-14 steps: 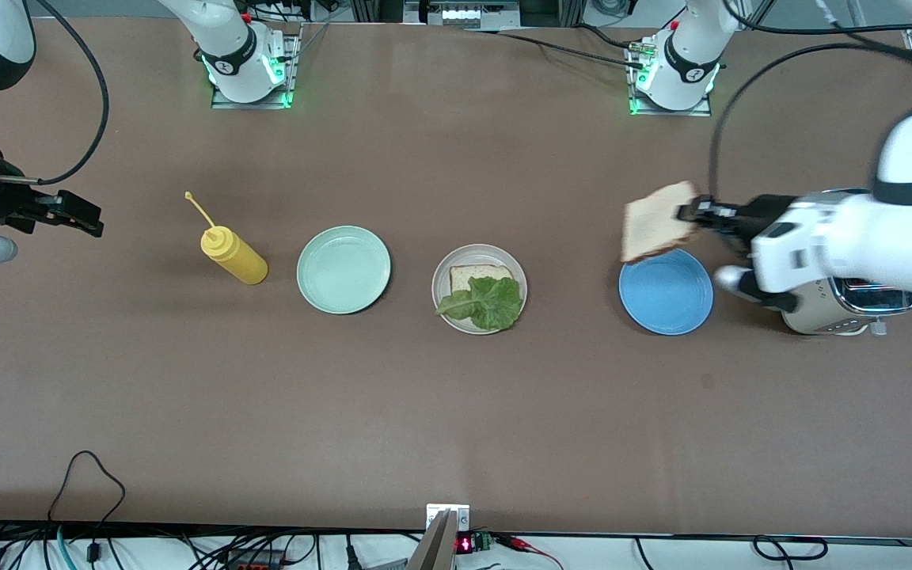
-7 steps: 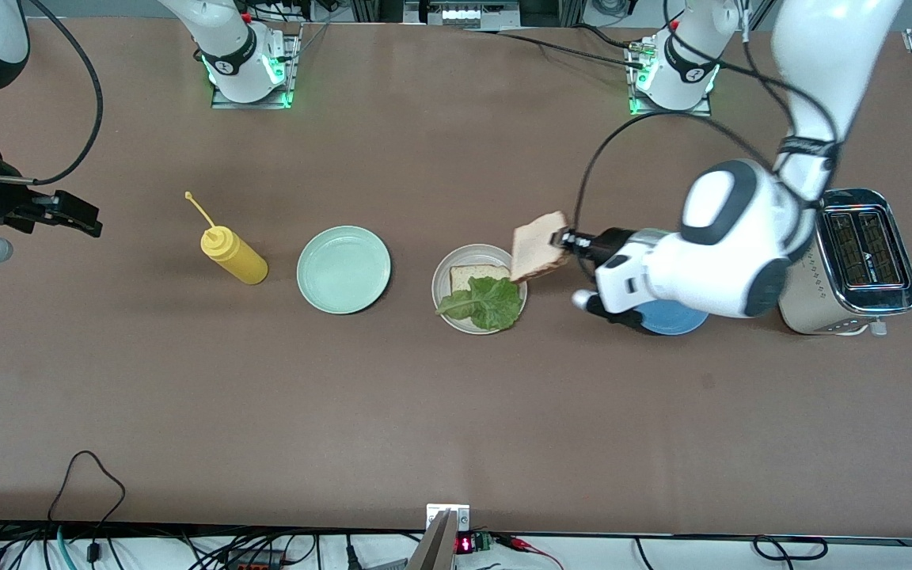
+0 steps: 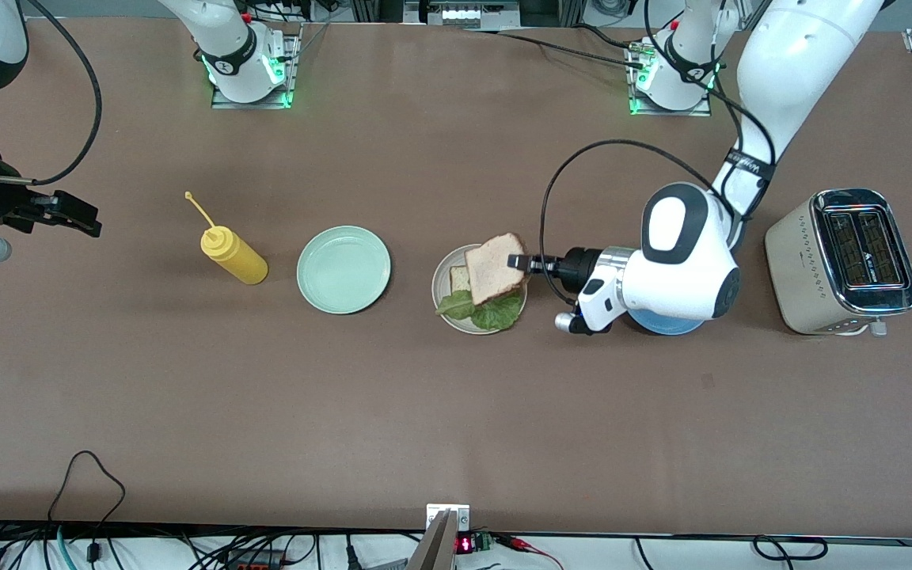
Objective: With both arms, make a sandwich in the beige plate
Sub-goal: 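Lift the toast from the toaster and carry it over the beige plate, then lower the toast onto the lettuce with the left gripper and release it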
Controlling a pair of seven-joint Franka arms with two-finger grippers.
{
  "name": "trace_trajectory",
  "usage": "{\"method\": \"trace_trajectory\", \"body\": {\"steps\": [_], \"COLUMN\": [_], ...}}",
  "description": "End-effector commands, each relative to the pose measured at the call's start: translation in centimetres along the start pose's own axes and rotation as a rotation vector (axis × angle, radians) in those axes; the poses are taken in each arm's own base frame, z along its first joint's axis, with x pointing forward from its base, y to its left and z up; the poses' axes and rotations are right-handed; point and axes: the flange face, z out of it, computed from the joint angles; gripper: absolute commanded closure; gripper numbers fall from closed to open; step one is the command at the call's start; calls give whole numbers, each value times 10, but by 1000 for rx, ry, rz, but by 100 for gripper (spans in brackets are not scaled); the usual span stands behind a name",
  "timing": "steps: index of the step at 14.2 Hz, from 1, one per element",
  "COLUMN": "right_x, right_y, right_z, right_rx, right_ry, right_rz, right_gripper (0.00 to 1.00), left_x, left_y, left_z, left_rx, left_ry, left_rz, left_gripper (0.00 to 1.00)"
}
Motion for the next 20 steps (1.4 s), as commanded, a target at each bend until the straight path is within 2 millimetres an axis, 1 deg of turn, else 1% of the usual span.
{"method": "trace_trajectory", "body": {"steps": [1,3,4,6,8,12,15,16,17,20], "right_x": [-1,-1,-1,-1,-1,-1,-1,-1,-1,-1], "right_y": [1,1,1,1,1,1,1,1,1,1], "right_z": [-1,-1,-1,-1,-1,-1,-1,-1,-1,-1], "right_rx": [18,18,18,18,17,17,17,17,17,17], "right_ry": [-4,-4,-4,-4,-6,-7,-7,-7,-7,-7], "right_rz": [4,4,4,4,4,4,7,7,7,7], "right_gripper": [0,0,0,0,0,0,0,0,0,0], "left_x": [9,20,20,15,13,13,18,19,20,20], "left_y": [-7,-23,-22,-11,-6,-7,-14,-18,-22,-24], "left_z": [20,31,44,70,74,75,66,70,70,69], "left_rx": [-36,-36,-42,-72,-92,-84,-78,-69,-66,-66], "left_ry": [22,47,40,30,28,21,36,29,30,23], "left_rz": [1,-14,-11,-16,-26,-6,45,72,87,108], "left_gripper": [100,100,100,100,100,100,100,100,100,100]}}
